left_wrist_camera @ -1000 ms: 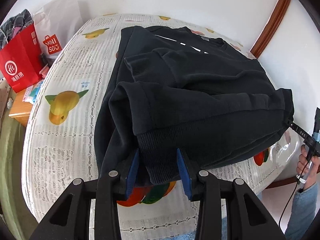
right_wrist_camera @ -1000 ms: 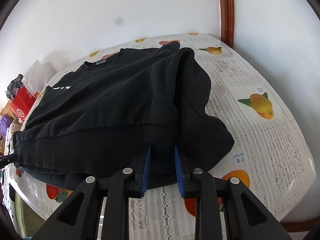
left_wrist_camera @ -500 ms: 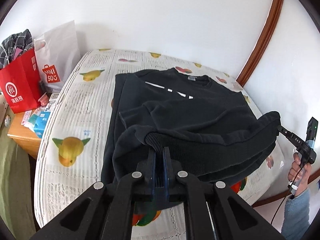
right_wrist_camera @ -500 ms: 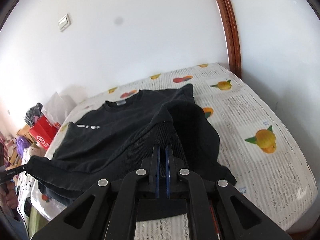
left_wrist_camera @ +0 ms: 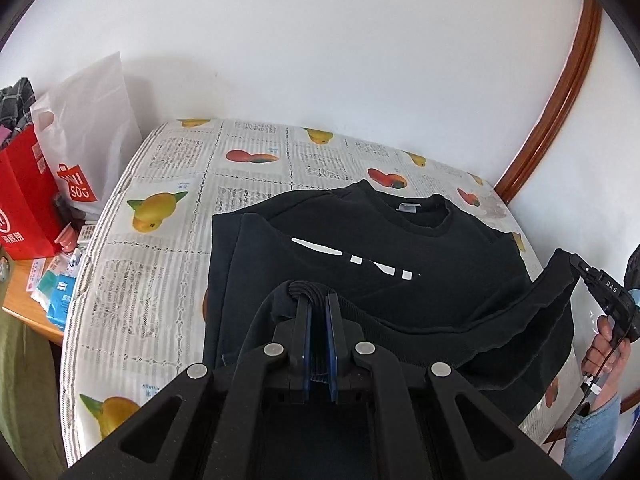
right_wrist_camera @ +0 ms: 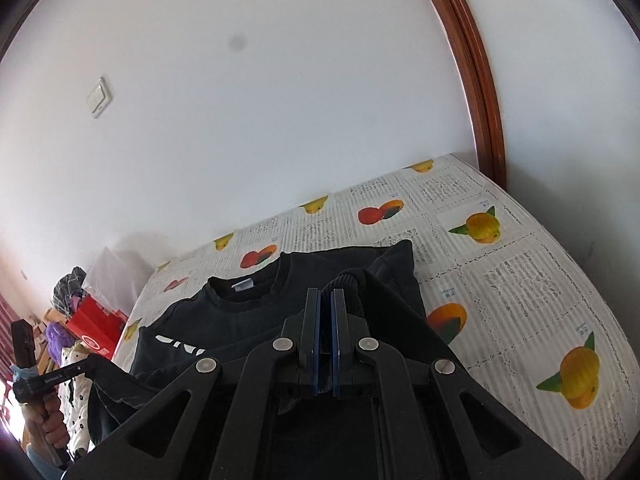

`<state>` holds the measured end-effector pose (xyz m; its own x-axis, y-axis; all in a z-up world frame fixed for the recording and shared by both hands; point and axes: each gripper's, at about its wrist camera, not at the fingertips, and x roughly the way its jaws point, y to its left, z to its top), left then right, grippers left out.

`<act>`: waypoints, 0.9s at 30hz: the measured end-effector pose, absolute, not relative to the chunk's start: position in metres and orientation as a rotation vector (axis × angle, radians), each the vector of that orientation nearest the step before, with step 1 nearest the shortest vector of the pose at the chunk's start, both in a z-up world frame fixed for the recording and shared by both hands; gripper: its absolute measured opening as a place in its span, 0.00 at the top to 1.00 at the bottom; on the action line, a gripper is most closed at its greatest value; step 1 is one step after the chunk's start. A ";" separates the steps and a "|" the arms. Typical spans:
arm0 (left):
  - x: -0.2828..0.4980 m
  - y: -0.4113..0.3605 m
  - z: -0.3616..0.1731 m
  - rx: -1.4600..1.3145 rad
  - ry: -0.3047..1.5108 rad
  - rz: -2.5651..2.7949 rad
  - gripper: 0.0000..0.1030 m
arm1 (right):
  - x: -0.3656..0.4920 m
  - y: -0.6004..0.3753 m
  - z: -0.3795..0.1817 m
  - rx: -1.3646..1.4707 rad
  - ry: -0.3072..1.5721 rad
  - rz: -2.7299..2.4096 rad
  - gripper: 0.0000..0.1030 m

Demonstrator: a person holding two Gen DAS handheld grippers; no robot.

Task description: Fold small clothes

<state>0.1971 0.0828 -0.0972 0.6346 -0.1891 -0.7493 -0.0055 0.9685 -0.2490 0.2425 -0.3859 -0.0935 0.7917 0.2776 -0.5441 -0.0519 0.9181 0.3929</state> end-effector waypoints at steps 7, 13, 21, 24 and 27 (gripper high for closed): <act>0.239 0.083 -0.125 -0.251 0.951 -0.105 0.94 | 0.286 -0.389 -0.121 0.389 0.685 0.131 0.96; 0.260 0.087 -0.146 -0.281 1.005 -0.108 0.92 | 0.313 -0.386 -0.149 0.345 0.751 0.042 0.96; 0.257 0.089 -0.127 -0.266 0.981 -0.127 0.78 | 0.319 -0.382 -0.129 0.324 0.735 -0.024 0.91; 0.244 0.089 -0.110 -0.170 0.927 -0.068 0.66 | 0.307 -0.388 -0.114 0.368 0.715 0.019 0.81; 0.232 0.092 -0.104 -0.131 0.916 -0.050 0.63 | 0.294 -0.386 -0.108 0.368 0.714 0.073 0.72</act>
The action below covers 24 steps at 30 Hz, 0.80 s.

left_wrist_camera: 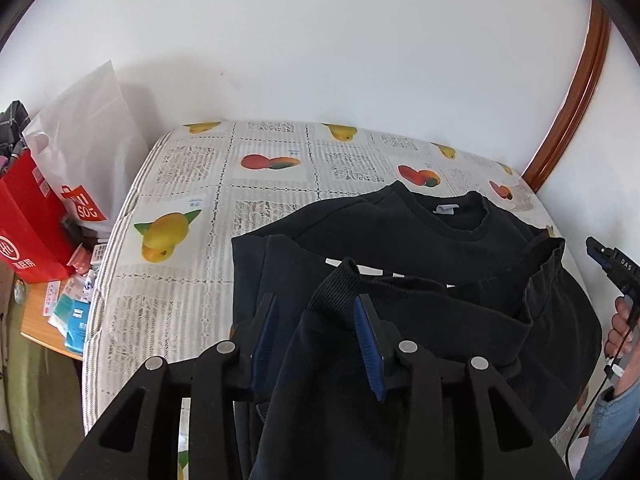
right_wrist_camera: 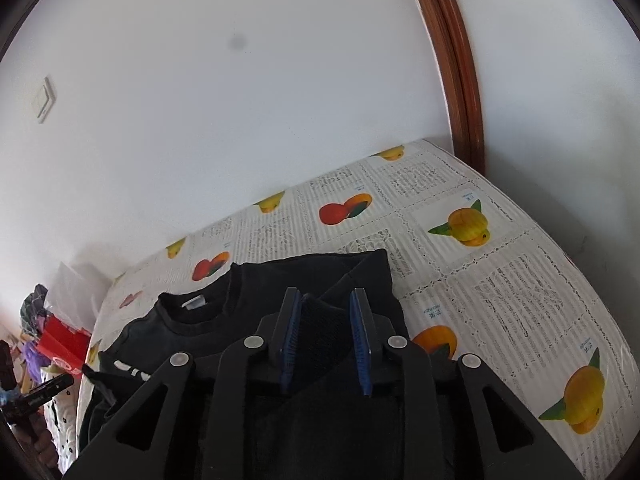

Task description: Fold small clothes

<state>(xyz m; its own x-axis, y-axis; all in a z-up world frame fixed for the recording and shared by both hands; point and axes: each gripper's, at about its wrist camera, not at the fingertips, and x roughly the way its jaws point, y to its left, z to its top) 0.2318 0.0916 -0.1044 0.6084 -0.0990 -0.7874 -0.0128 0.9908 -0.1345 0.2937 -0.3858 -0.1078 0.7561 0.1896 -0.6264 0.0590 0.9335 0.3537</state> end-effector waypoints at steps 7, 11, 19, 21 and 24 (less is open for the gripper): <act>0.222 0.092 -0.126 -0.113 0.987 -0.102 0.61 | 0.282 -0.355 -0.125 0.193 0.786 0.164 0.58; 0.236 0.076 -0.138 -0.051 1.009 -0.109 0.58 | 0.296 -0.344 -0.143 0.084 0.864 0.159 0.53; 0.277 0.063 -0.167 -0.022 1.044 -0.072 0.51 | 0.335 -0.339 -0.175 -0.013 0.929 0.042 0.52; 0.281 0.063 -0.172 -0.011 1.038 -0.065 0.48 | 0.345 -0.343 -0.182 0.009 0.930 0.003 0.48; 0.284 0.066 -0.174 -0.024 1.035 -0.066 0.45 | 0.355 -0.346 -0.186 0.018 0.930 -0.008 0.44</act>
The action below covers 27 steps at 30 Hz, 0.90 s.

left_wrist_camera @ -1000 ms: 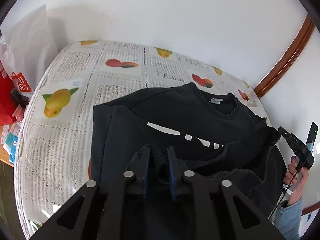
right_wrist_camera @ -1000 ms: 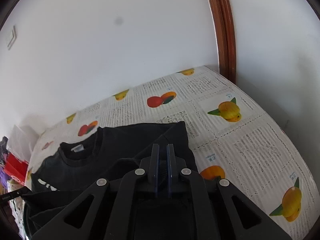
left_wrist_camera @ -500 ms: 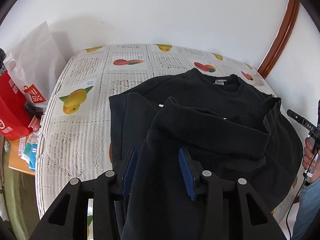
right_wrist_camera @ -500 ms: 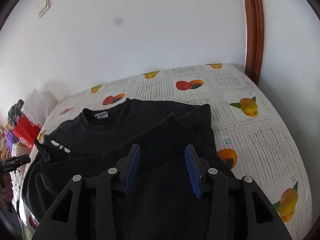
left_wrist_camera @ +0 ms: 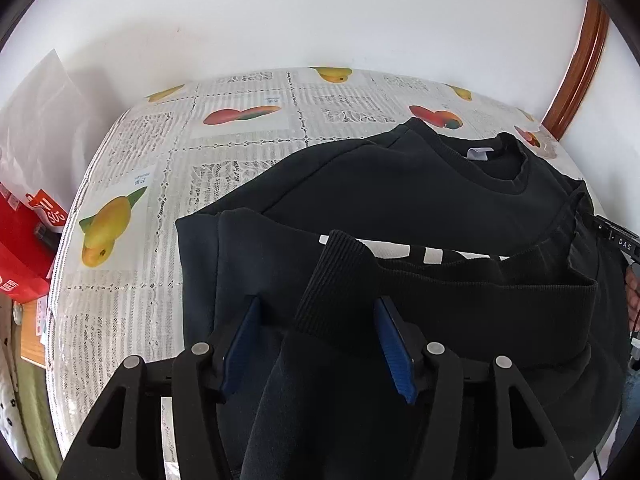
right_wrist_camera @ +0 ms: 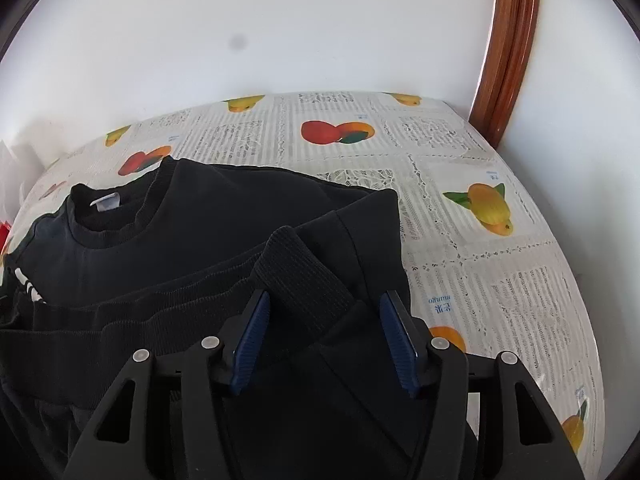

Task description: Fold small clothes

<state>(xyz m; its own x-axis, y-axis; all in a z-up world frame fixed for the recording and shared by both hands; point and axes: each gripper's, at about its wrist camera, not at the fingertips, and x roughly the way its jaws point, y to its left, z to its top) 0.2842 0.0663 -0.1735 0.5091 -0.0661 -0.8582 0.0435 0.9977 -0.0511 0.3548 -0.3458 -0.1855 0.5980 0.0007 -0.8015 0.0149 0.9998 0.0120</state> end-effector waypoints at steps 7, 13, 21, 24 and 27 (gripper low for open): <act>0.279 0.057 -0.166 0.032 1.017 -0.053 0.71 | 0.359 -0.347 -0.183 0.048 0.926 0.046 0.55; 0.273 0.056 -0.154 0.069 0.991 -0.036 0.86 | 0.341 -0.326 -0.167 -0.106 0.823 0.095 0.85; 0.271 0.096 -0.147 -0.187 0.970 -0.042 0.89 | 0.339 -0.386 -0.130 0.209 0.659 0.070 0.87; 0.274 0.095 -0.149 -0.198 0.968 -0.043 0.89 | 0.350 -0.380 -0.142 0.154 0.707 0.021 0.87; 0.277 0.093 -0.154 -0.192 0.973 -0.035 0.89 | 0.359 -0.375 -0.162 0.115 0.764 -0.025 0.87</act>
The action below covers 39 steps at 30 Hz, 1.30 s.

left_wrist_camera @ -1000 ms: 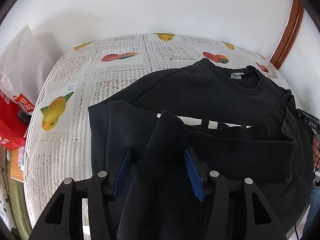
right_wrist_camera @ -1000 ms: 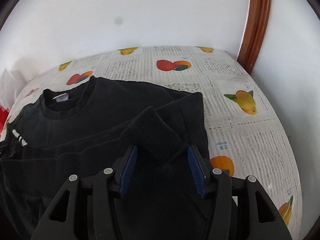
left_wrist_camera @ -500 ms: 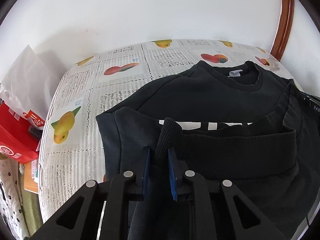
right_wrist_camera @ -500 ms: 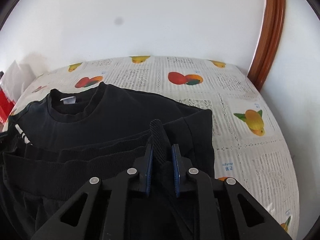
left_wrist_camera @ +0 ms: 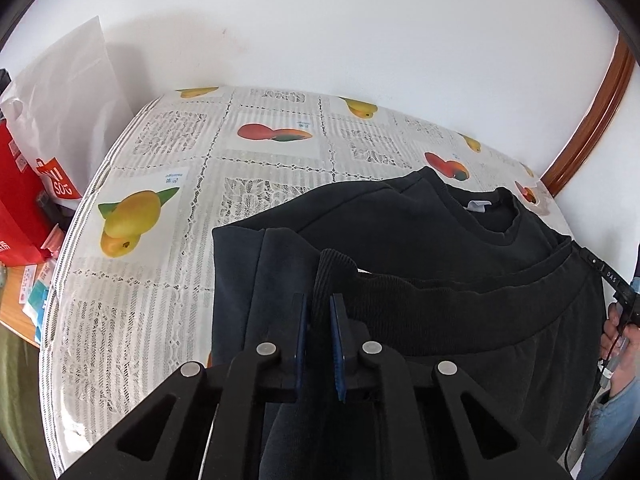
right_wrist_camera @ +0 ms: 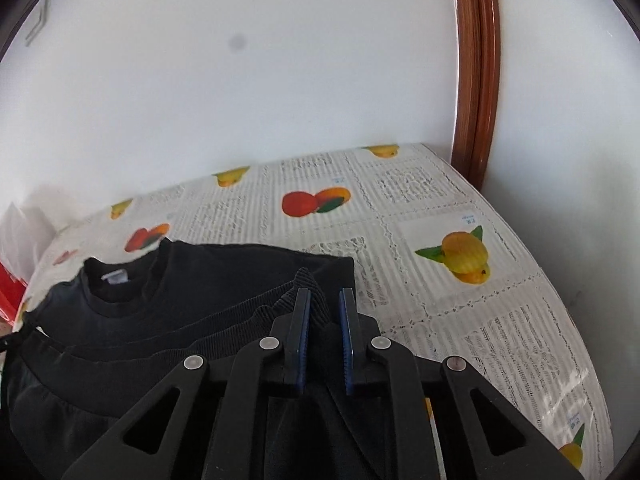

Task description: Fold small clothes

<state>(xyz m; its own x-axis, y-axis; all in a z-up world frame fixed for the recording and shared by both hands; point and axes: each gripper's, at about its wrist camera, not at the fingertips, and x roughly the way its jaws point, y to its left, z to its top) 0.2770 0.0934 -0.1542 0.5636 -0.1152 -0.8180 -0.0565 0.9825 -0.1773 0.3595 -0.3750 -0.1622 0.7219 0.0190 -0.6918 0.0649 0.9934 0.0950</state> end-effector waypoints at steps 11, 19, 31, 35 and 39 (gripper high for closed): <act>0.274 0.101 -0.159 -0.233 1.006 -0.046 0.83 | 0.360 -0.359 -0.166 0.019 0.835 -0.102 0.77; 0.242 0.104 -0.148 -0.209 0.999 -0.038 0.71 | 0.314 -0.330 -0.128 0.001 0.821 -0.062 0.68; 0.144 0.126 -0.125 -0.197 0.926 -0.004 0.42 | 0.235 -0.201 -0.111 0.002 0.821 0.174 0.59; 0.113 0.147 -0.129 -0.206 0.934 0.026 0.41 | 0.204 -0.148 -0.108 -0.036 0.825 0.266 0.55; 0.088 0.174 -0.137 -0.227 0.960 0.064 0.40 | 0.168 -0.099 -0.119 -0.081 0.835 0.345 0.50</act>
